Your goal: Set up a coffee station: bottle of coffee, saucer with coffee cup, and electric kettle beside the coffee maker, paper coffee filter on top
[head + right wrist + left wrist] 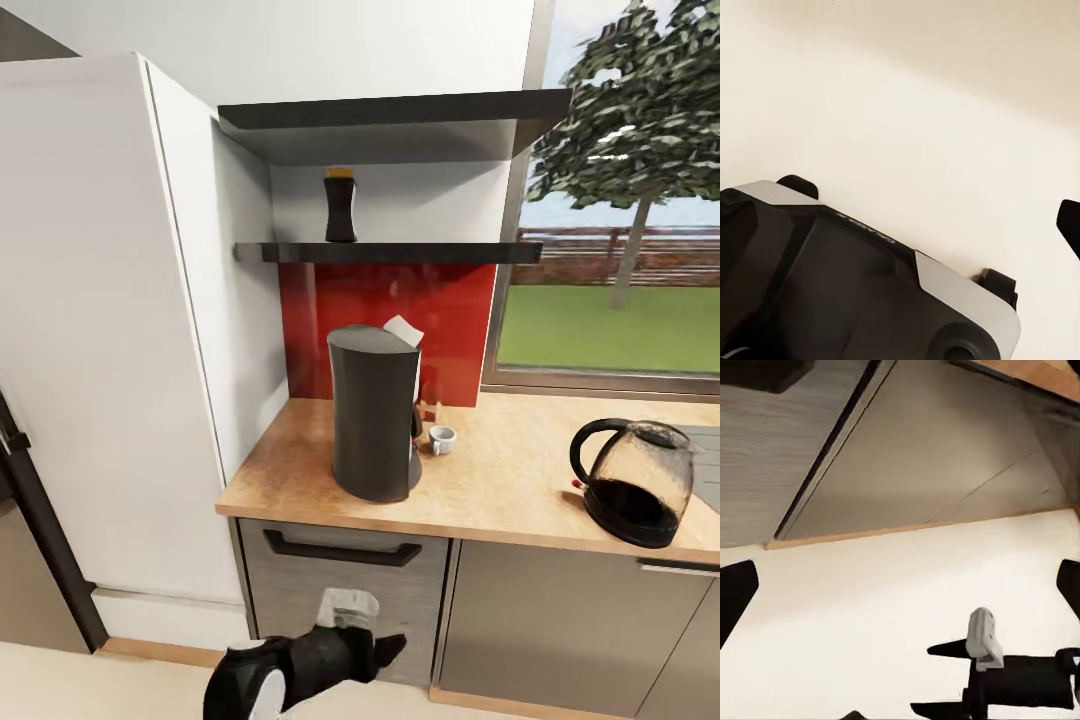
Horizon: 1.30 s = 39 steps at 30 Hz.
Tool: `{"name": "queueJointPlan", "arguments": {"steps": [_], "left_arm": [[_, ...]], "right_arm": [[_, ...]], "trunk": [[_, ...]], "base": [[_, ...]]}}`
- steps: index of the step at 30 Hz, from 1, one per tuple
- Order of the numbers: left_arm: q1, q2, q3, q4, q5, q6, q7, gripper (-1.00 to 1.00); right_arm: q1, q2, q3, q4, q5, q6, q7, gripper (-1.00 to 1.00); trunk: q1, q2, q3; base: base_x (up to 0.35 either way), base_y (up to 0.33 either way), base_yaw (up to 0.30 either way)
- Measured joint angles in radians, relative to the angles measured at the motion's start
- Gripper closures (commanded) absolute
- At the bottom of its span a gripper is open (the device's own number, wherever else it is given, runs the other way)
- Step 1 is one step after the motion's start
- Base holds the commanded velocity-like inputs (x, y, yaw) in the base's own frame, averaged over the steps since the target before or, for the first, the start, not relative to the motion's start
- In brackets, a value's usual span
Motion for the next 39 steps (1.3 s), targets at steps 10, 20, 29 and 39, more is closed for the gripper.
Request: {"name": "queueJointPlan", "arguments": {"steps": [10,20,29,39], "left_arm": [[-0.401,0.000,-0.013,-0.022,0.264,0.129,-0.112,-1.00],[-0.844,0.000,-0.012,0.016,0.383,0.138,-0.120,-1.00],[-1.276,0.000,-0.005,0.264,0.423,0.136,-0.115,-1.00],[-1.637,0.000,0.088,0.490,0.409,0.133,0.259,-1.00]], "right_arm": [[0.000,0.000,0.000,0.000,0.000,-0.001,-0.001,-1.00],[0.000,0.000,0.000,0.000,0.000,-0.001,-0.002,-1.00],[0.000,0.000,0.000,0.000,0.000,-0.001,-0.003,-1.00],[0.000,0.000,0.000,0.008,0.001,-0.001,-0.003,-1.00]], "trunk": [[0.000,0.000,0.000],[0.000,0.000,0.000],[0.000,0.000,0.000],[0.000,0.000,0.000]], "base": [[0.000,0.000,0.000],[0.000,0.000,0.000],[0.000,0.000,0.000],[0.000,0.000,0.000]]}}
